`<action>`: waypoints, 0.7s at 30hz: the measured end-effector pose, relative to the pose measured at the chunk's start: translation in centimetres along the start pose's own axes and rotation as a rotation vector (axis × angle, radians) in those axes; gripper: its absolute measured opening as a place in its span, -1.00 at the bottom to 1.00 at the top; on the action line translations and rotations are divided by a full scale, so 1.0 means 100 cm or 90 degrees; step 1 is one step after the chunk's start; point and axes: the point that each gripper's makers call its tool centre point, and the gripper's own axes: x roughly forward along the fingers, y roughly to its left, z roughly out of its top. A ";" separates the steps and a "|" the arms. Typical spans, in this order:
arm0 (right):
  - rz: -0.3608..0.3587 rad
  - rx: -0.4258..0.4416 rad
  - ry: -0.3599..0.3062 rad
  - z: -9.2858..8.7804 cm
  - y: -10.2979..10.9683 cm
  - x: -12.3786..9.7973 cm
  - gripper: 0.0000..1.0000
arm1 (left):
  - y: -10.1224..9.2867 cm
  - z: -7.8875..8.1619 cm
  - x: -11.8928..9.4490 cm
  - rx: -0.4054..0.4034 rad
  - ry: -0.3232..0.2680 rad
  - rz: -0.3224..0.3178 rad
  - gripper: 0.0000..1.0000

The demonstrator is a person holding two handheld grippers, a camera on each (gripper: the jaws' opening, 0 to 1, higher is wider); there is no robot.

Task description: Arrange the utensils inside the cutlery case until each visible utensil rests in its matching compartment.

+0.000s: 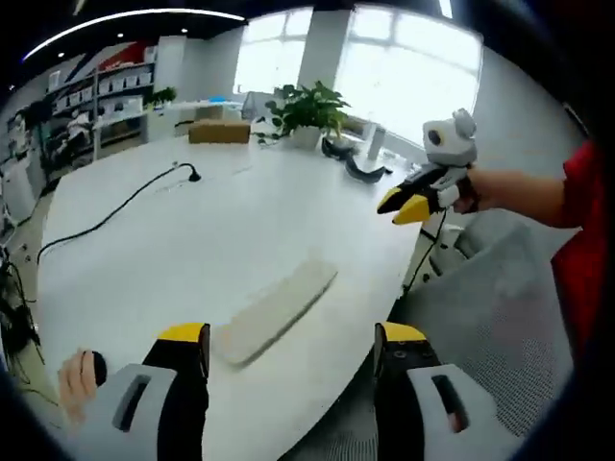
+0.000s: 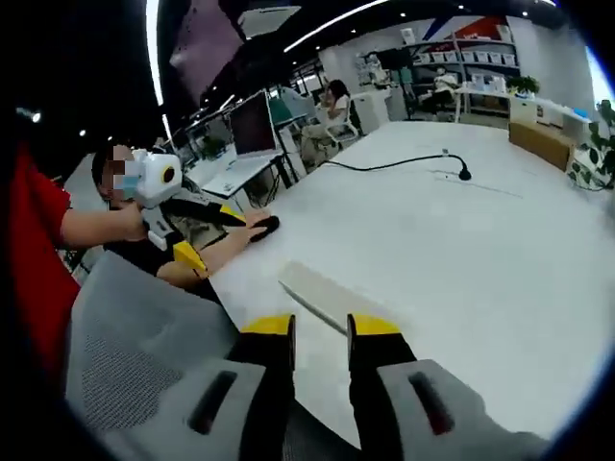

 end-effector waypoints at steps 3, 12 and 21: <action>-0.057 -0.025 -0.058 0.008 0.005 -0.030 -0.49 | -0.009 0.012 -0.024 -0.031 -0.054 0.007 0.48; -0.191 -0.036 -0.243 0.036 0.028 -0.121 0.26 | -0.015 0.036 -0.110 -0.028 -0.190 0.117 0.99; -0.234 -0.044 -0.294 0.039 0.031 -0.130 0.66 | -0.004 0.004 -0.134 -0.082 -0.204 0.196 0.99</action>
